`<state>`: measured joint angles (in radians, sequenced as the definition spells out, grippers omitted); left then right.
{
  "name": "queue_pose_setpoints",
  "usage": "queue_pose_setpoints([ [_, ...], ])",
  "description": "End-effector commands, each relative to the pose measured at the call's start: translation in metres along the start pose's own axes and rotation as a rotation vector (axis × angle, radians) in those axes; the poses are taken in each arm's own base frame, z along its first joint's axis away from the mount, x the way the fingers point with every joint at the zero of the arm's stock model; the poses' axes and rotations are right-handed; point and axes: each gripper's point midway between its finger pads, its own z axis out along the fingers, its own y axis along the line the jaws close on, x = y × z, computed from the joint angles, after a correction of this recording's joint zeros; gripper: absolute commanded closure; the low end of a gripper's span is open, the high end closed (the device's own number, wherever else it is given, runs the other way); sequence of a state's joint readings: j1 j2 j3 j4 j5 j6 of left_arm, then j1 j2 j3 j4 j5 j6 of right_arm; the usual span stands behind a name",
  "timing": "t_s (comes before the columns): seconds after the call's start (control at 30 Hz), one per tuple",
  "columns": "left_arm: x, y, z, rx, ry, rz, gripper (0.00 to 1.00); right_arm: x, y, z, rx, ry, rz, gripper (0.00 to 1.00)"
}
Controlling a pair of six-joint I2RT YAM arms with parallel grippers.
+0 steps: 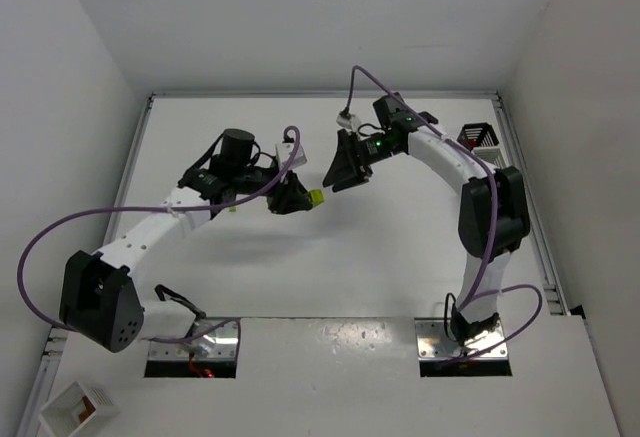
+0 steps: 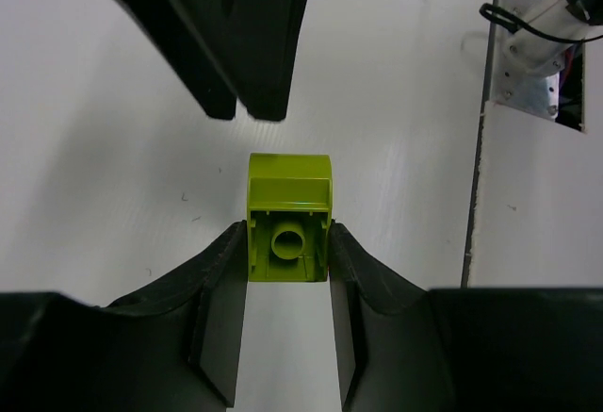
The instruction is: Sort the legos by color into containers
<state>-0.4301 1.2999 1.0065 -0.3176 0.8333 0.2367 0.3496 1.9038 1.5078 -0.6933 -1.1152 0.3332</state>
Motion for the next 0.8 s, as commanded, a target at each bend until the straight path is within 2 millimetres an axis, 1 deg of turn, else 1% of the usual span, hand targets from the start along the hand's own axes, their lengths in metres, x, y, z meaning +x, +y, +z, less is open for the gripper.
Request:
queue_pose_setpoints([
  [0.0, -0.025, -0.007, -0.003, 0.005, -0.069, 0.024, 0.81, -0.007, 0.012, 0.009, 0.010, 0.020, -0.088, 0.28],
  [0.03, -0.025, -0.007, -0.003, 0.005, -0.069, 0.024, 0.81, -0.010, 0.012, 0.009, 0.018, 0.014, -0.106, 0.28],
  [0.1, -0.029, -0.007, -0.003, 0.003, -0.075, 0.031, 0.81, -0.005, 0.016, 0.017, 0.019, 0.034, -0.115, 0.28],
  [0.13, -0.029, -0.010, -0.002, 0.012, -0.074, 0.034, 0.81, -0.005, 0.016, 0.017, 0.019, 0.034, -0.115, 0.28],
  [0.2, -0.027, -0.009, 0.000, 0.013, -0.068, 0.027, 0.81, 0.000, 0.019, 0.025, 0.019, 0.054, -0.126, 0.28],
  [0.23, -0.027, -0.012, 0.002, 0.022, -0.067, 0.030, 0.81, 0.000, 0.019, 0.025, 0.020, 0.054, -0.126, 0.28],
  [0.27, -0.027, -0.010, 0.002, 0.010, -0.064, 0.030, 0.81, 0.001, 0.024, 0.028, 0.014, 0.061, -0.139, 0.28],
  [0.3, -0.027, -0.010, 0.002, 0.010, -0.064, 0.030, 0.81, 0.001, 0.024, 0.028, 0.014, 0.061, -0.139, 0.28],
  [0.37, -0.027, -0.010, 0.002, 0.010, -0.064, 0.030, 0.81, 0.006, 0.025, 0.037, 0.008, 0.086, -0.140, 0.28],
  [0.43, -0.027, -0.010, 0.002, 0.010, -0.064, 0.030, 0.81, 0.009, 0.028, 0.040, 0.004, 0.095, -0.144, 0.31],
  [0.47, -0.027, -0.010, 0.002, 0.010, -0.064, 0.030, 0.81, 0.010, 0.026, 0.041, 0.004, 0.095, -0.144, 0.34],
  [0.5, -0.027, -0.013, 0.003, 0.018, -0.063, 0.033, 0.81, 0.012, 0.024, 0.045, 0.002, 0.107, -0.140, 0.43],
  [0.57, -0.026, -0.011, 0.003, 0.010, -0.060, 0.033, 0.81, 0.011, 0.026, 0.046, -0.010, 0.105, -0.148, 0.54],
  [0.6, -0.026, -0.011, 0.003, 0.010, -0.060, 0.033, 0.81, 0.013, 0.028, 0.048, -0.013, 0.113, -0.152, 0.69],
  [0.67, -0.026, -0.010, 0.003, 0.001, -0.058, 0.033, 0.80, 0.014, 0.026, 0.049, -0.013, 0.112, -0.146, 0.83],
  [0.7, -0.026, -0.008, 0.003, -0.008, -0.056, 0.033, 0.77, 0.019, 0.025, 0.048, -0.011, 0.116, -0.136, 0.93],
  [0.73, -0.026, -0.008, 0.003, -0.008, -0.056, 0.033, 0.67, 0.019, 0.028, 0.047, -0.014, 0.109, -0.151, 0.97],
  [0.77, -0.027, -0.005, 0.001, -0.034, -0.056, 0.038, 0.60, 0.015, 0.028, 0.041, -0.010, 0.092, -0.153, 1.00],
])
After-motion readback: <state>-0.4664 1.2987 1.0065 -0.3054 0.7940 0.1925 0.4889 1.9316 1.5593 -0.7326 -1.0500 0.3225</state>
